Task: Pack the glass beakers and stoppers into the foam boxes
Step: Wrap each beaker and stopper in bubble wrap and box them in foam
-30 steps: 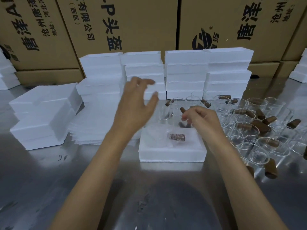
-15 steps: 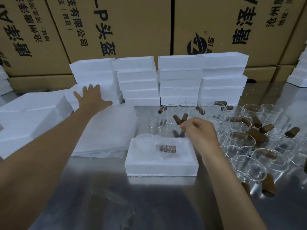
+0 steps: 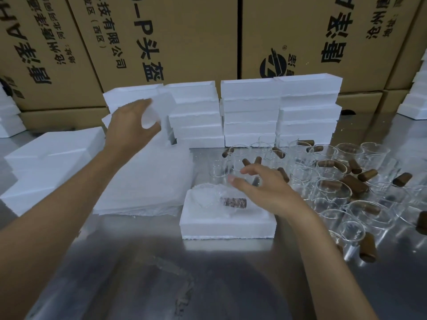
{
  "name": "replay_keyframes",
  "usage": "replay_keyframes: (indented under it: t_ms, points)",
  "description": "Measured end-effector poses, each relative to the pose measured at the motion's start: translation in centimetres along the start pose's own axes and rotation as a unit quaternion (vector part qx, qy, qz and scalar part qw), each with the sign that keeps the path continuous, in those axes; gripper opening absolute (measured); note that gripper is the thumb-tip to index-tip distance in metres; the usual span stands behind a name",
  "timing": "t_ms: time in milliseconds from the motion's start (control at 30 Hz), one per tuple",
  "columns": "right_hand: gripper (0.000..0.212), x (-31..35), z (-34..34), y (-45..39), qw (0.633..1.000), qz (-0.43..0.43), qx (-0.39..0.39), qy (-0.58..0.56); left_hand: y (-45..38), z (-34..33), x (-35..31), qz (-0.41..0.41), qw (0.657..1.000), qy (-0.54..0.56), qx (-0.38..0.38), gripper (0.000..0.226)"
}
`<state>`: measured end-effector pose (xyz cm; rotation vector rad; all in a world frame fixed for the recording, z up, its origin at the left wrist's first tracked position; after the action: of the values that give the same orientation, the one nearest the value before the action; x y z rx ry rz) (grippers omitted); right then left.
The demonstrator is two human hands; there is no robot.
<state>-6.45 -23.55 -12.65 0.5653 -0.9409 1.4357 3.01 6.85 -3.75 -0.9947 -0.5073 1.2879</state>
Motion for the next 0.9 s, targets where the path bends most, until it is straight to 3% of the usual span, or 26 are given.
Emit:
replay_keyframes:
  t_ms: [100,200,300,433,533,633,700,800,900]
  points:
    - [0.036,1.0,0.1,0.2,0.988,0.032,-0.129,-0.082,1.1,3.6,-4.3,-0.074,0.997,0.003,-0.005,0.061]
    - [0.032,2.6,1.1,0.4,0.949,-0.029,-0.186,-0.252,3.7,6.9,-10.0,-0.197,0.980,0.000,-0.017,0.058]
    - [0.041,3.7,2.2,0.3,0.908,-0.100,-0.139,-0.383,7.3,8.6,-15.3,-0.309,0.950,-0.015,-0.041,0.053]
    - [0.037,3.5,1.9,1.8,0.873,-0.120,-0.070,-0.468,11.8,8.2,-19.3,-0.344,0.938,-0.034,-0.021,0.051]
    - [0.025,2.5,1.9,2.6,0.875,-0.140,-0.081,-0.456,13.8,7.1,-20.2,-0.330,0.943,-0.038,0.015,0.050]
    - [0.023,1.6,2.1,3.1,0.869,-0.205,-0.062,-0.446,14.5,6.3,-20.0,-0.302,0.950,0.035,0.076,0.053]
    - [0.020,1.2,2.0,3.2,0.866,-0.236,-0.064,-0.435,13.9,6.0,-18.9,-0.222,0.965,0.088,0.112,0.051]
    - [0.017,0.6,1.7,2.7,0.893,-0.248,-0.099,-0.363,12.6,5.3,-15.5,-0.070,0.981,0.116,0.139,0.045]
    - [0.018,0.2,1.4,2.3,0.921,-0.231,-0.114,-0.291,12.4,4.0,-12.5,0.037,0.959,0.158,0.232,0.049]
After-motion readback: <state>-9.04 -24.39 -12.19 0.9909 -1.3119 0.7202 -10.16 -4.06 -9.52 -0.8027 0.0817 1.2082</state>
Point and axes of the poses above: each hand's wrist, its own y-axis away from the middle knuckle, its own z-axis out of the back of the hand, x = y × z, the point moved 2 cm from there along -y, towards the middle knuckle, and after that the axes turned 14 degrees about -x, right-handed, at the moved point
